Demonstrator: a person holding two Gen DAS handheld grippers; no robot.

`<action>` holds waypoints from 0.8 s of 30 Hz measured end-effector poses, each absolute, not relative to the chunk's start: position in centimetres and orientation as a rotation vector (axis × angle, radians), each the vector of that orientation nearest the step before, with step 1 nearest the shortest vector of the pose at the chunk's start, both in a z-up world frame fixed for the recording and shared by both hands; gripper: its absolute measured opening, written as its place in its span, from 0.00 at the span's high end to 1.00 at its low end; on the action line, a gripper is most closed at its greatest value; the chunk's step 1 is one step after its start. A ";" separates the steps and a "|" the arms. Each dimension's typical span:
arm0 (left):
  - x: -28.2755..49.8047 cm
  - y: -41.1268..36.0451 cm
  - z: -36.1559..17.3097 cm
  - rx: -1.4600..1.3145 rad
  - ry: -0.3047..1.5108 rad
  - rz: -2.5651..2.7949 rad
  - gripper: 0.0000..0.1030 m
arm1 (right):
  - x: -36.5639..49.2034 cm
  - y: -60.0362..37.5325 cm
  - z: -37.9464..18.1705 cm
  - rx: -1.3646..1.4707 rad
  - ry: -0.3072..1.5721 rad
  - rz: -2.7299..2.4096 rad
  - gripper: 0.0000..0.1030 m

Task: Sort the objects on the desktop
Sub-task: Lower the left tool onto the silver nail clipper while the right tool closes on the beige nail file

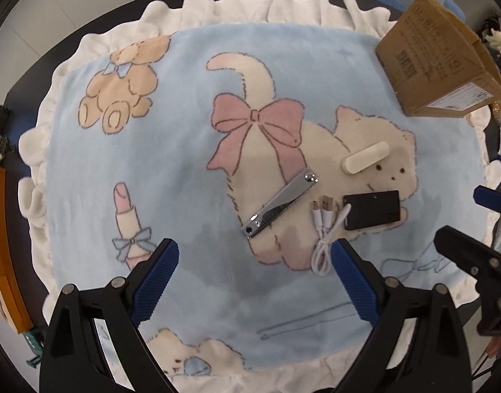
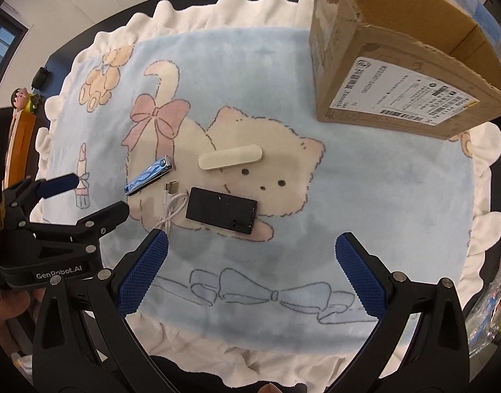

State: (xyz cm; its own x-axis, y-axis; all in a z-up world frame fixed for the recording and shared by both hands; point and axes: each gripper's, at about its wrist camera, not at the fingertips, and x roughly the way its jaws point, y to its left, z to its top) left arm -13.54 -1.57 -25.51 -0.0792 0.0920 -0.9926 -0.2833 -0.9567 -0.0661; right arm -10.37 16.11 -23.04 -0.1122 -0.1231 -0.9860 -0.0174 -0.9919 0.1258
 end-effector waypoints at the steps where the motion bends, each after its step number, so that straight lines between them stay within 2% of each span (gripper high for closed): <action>1: -13.7 -1.5 -25.8 -1.939 0.219 2.120 0.09 | -10.5 16.0 -23.4 2.046 -0.162 -2.273 0.00; 5: -14.3 -1.3 -26.9 -1.945 0.271 2.108 0.17 | -10.9 15.4 -24.9 2.065 -0.103 -2.217 0.00; 14: -15.0 -0.6 -28.9 -1.954 0.353 2.052 0.20 | -12.0 12.8 -28.0 2.068 0.133 -2.103 0.00; 15: -15.0 -0.5 -29.1 -1.955 0.351 2.044 0.22 | -12.0 12.4 -28.4 2.074 0.165 -2.086 0.00; 16: -15.1 -0.3 -29.2 -1.954 0.361 2.039 0.29 | -12.1 12.0 -28.9 2.078 0.194 -2.071 0.00; 18: -15.1 0.0 -29.5 -1.951 0.379 2.028 0.31 | -12.3 11.4 -29.2 2.060 0.220 -2.064 0.01; 20: -15.1 0.1 -29.8 -1.951 0.391 2.018 0.42 | -12.6 10.9 -29.3 2.041 0.244 -2.066 0.01; 24: -15.2 0.2 -30.1 -1.947 0.401 2.011 0.42 | -13.2 10.3 -29.4 2.033 0.269 -2.051 0.01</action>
State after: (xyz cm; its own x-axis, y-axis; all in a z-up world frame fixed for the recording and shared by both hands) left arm -15.16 0.22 -30.12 -0.0260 0.0288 -0.9992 -0.4100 -0.9120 -0.0156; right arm -13.21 10.29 -29.42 -0.0027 -0.0409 -0.9992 0.2969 -0.9541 0.0382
